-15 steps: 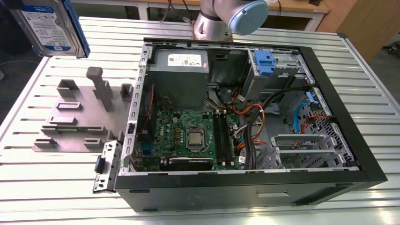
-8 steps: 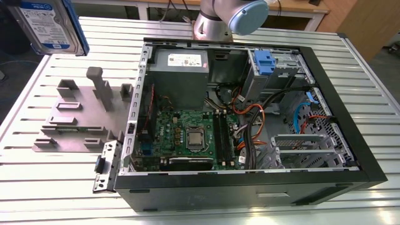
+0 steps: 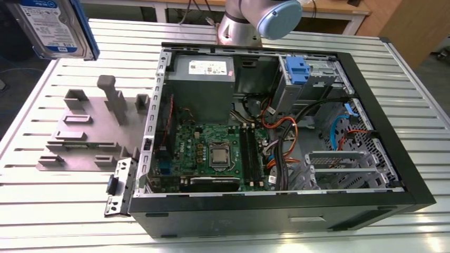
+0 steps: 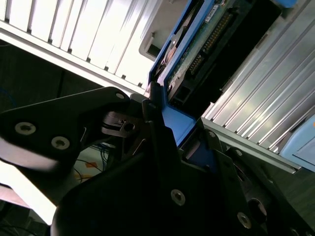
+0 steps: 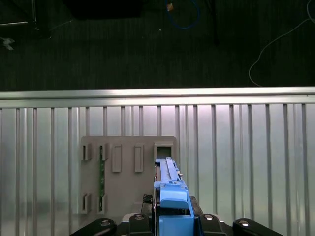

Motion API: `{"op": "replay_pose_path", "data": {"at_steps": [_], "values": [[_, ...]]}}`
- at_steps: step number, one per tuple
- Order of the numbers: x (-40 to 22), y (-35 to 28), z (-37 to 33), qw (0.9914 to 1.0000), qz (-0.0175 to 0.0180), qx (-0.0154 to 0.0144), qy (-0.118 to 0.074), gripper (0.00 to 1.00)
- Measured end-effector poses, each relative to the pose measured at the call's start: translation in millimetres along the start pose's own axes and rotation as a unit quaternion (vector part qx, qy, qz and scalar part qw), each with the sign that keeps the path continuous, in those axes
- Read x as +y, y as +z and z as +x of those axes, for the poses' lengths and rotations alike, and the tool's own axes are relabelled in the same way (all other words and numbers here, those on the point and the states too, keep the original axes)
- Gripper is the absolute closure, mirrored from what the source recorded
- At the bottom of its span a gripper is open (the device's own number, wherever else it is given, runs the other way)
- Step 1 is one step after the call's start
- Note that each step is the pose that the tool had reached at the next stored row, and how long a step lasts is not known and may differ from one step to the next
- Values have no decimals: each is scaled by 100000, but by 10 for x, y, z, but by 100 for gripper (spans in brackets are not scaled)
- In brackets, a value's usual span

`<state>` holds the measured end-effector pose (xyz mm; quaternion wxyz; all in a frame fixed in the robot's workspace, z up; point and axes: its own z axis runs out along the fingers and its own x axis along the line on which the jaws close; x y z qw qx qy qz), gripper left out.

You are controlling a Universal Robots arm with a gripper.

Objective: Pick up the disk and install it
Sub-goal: 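Pick up the disk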

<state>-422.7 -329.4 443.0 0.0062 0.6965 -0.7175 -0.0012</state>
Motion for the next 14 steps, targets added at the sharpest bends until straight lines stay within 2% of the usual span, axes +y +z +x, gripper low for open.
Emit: {"op": "replay_pose_path", "data": {"at_steps": [6, 14], "values": [[0, -35, 0, 100000, 1, 1, 2, 64], [0, -42, 6, 100000, 5, 103, -55, 64]]}}
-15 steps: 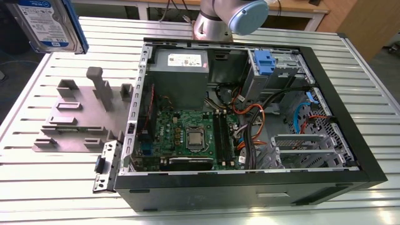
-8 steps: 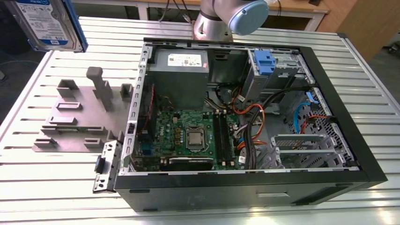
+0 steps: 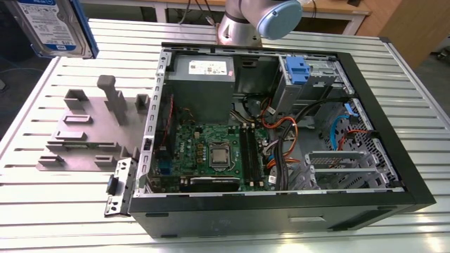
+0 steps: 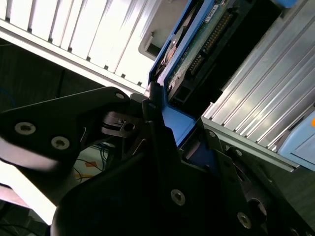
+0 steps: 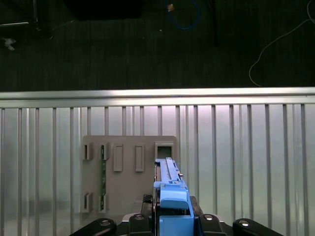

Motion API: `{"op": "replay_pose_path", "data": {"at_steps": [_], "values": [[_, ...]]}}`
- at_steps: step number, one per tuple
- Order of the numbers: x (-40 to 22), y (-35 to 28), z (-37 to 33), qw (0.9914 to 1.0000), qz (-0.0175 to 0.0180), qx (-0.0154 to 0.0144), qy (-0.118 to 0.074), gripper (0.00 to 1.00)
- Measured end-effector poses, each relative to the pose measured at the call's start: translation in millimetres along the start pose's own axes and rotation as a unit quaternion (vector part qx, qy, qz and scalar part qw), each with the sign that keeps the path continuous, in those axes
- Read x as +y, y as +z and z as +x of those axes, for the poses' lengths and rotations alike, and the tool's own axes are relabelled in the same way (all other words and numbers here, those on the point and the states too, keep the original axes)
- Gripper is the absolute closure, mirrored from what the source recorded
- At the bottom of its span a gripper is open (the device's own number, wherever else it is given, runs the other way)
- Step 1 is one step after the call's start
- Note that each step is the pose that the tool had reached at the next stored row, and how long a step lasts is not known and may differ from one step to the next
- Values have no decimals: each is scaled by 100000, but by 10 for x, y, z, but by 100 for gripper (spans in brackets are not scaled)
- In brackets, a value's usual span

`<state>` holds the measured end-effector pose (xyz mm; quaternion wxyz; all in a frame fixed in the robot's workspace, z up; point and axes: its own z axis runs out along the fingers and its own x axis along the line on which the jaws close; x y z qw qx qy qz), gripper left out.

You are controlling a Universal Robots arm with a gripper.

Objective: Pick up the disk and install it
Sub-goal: 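Pick up the disk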

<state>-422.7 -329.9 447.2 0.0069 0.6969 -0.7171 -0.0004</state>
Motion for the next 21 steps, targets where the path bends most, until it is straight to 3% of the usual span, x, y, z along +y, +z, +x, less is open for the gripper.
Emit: {"op": "replay_pose_path", "data": {"at_steps": [11, 21], "values": [[-2, 1, 61, 100000, 21, 9, -277, 64], [-8, 5, 275, 99999, 28, 18, -456, 64]]}}
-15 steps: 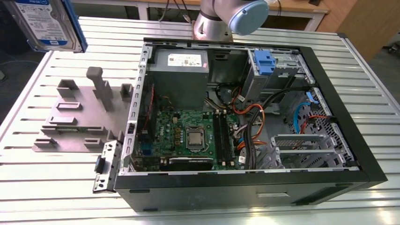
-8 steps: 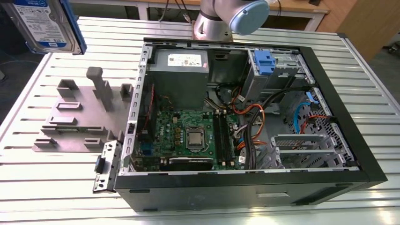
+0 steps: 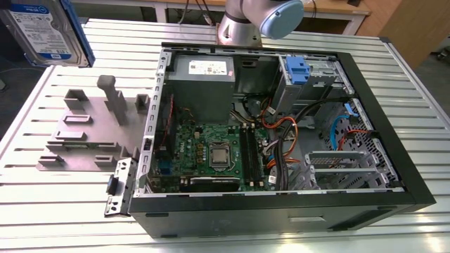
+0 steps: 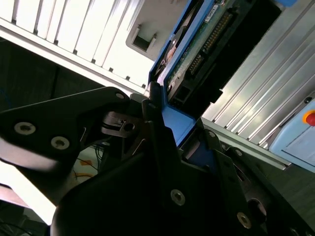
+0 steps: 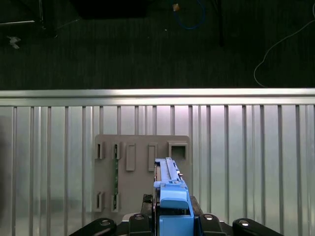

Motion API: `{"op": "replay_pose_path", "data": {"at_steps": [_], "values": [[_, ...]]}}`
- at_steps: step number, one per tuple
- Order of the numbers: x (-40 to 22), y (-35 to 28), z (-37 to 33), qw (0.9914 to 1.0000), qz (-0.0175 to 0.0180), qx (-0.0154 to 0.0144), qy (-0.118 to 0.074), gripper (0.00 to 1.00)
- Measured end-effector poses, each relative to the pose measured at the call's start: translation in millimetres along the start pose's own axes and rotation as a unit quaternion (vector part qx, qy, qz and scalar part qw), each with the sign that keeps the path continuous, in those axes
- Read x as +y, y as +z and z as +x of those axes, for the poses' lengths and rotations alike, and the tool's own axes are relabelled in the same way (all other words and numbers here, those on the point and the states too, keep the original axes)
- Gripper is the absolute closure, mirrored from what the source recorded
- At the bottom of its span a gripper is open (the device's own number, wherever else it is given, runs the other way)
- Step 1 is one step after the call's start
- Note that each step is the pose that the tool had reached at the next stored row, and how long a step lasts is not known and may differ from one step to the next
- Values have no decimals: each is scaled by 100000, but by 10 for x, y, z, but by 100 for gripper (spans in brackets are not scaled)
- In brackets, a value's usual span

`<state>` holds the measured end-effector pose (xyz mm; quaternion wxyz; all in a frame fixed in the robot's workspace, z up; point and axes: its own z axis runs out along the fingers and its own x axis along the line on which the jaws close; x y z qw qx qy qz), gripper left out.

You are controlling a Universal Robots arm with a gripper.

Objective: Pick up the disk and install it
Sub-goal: 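Pick up the disk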

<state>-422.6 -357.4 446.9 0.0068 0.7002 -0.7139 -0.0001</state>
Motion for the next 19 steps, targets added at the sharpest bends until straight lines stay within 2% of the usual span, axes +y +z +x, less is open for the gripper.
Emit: {"op": "replay_pose_path", "data": {"at_steps": [6, 19], "values": [[1, -23, 16, 100000, 7, -1, -13, 64], [2, -188, 19, 100000, 9, 204, -34, 64]]}}
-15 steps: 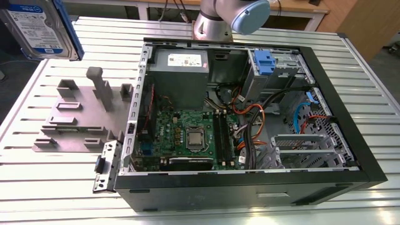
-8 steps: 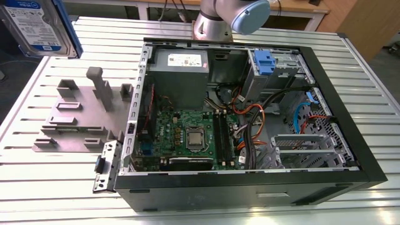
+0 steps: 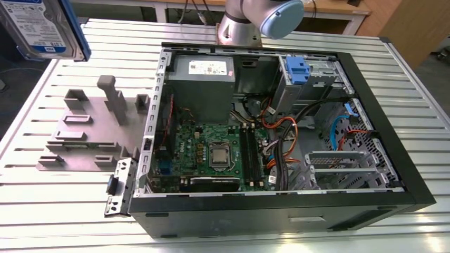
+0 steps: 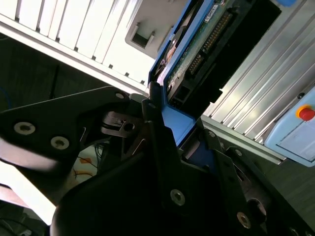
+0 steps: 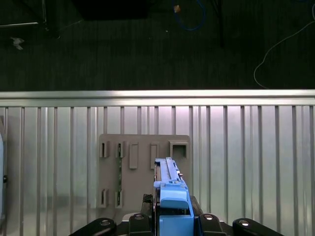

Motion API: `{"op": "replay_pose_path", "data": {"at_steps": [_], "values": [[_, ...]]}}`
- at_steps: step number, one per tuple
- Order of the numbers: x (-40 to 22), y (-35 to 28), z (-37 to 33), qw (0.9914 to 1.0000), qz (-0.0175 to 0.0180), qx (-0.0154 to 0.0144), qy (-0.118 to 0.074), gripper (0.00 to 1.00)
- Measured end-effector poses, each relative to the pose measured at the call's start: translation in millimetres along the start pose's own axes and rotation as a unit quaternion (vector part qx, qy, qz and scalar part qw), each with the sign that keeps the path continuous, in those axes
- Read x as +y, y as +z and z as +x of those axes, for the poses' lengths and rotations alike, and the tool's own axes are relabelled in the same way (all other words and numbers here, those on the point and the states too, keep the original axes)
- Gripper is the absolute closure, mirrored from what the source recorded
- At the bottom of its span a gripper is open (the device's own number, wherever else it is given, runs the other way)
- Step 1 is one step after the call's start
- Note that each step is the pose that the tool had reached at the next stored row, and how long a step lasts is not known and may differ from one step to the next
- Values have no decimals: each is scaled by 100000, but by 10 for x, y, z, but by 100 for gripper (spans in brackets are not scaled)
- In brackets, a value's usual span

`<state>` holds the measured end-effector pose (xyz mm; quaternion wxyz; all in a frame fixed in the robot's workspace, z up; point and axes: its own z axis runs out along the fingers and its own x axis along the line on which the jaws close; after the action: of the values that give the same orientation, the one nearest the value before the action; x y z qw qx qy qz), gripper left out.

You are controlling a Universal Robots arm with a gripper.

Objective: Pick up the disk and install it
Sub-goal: 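Pick up the disk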

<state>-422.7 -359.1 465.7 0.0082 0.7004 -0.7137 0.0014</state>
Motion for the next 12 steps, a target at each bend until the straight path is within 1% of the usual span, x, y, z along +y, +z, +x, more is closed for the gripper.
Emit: {"op": "replay_pose_path", "data": {"at_steps": [12], "values": [[1, -92, 2, 100000, 4, 257, 0, 64]]}}
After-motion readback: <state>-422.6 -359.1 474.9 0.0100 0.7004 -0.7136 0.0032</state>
